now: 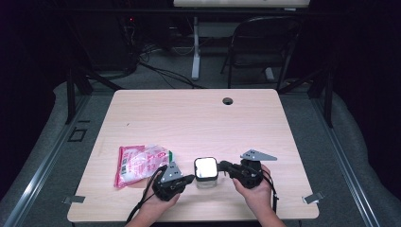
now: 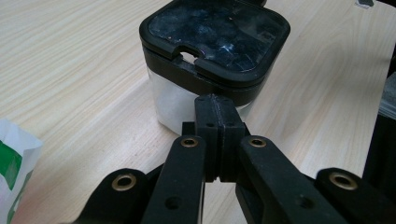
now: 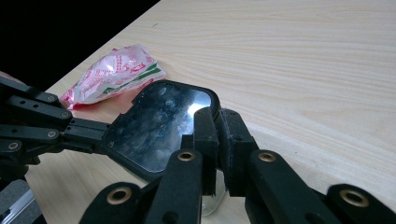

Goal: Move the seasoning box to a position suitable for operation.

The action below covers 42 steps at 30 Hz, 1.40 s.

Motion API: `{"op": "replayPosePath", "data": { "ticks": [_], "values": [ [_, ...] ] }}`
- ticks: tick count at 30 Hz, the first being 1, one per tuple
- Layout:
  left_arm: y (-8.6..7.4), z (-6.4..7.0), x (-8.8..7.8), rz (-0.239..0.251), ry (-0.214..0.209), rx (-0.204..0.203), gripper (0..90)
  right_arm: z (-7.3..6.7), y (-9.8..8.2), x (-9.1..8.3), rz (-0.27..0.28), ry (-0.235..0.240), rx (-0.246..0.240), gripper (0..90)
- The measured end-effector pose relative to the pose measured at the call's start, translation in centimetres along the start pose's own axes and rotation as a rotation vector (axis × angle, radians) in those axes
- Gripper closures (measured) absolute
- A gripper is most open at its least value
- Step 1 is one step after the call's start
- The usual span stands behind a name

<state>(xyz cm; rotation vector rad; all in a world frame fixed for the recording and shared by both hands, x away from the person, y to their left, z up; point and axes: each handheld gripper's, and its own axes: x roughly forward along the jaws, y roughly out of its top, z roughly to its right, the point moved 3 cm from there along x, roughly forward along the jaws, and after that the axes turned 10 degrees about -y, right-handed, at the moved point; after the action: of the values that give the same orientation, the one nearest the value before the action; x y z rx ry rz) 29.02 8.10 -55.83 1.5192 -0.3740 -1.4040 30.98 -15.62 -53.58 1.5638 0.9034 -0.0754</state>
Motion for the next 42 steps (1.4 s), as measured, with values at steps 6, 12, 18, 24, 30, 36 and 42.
{"op": "replayPosePath", "data": {
  "ticks": [6, 12, 18, 24, 30, 36, 42],
  "values": [
    [0.13, 0.03, -0.13, 0.007, -0.001, 0.000, 90.0, 0.10, -0.05, -0.02, -0.002, 0.007, 0.010, 86.1],
    [0.29, 0.13, -0.42, 0.016, -0.004, 0.016, 90.0, 0.03, -0.17, -0.10, 0.000, 0.001, 0.019, 86.1],
    [0.13, 0.15, -0.61, 0.019, -0.012, 0.024, 90.0, 0.00, -0.11, -0.03, 0.000, 0.001, 0.026, 86.1],
    [0.24, 0.38, -0.52, 0.014, -0.016, 0.035, 90.0, 0.03, -0.17, -0.07, -0.001, 0.001, 0.029, 86.2],
    [0.19, 0.25, -0.46, 0.007, -0.013, 0.034, 90.0, 0.07, -0.18, 0.02, 0.002, 0.009, 0.044, 86.3],
    [0.22, 0.18, -0.43, 0.003, -0.013, 0.030, 90.0, 0.05, -0.21, 0.02, 0.006, 0.006, 0.051, 86.4],
    [0.46, 0.16, -0.47, 0.017, -0.012, 0.027, 90.0, 0.00, -0.23, 0.02, 0.007, 0.003, 0.059, 86.4]
  ]
}}
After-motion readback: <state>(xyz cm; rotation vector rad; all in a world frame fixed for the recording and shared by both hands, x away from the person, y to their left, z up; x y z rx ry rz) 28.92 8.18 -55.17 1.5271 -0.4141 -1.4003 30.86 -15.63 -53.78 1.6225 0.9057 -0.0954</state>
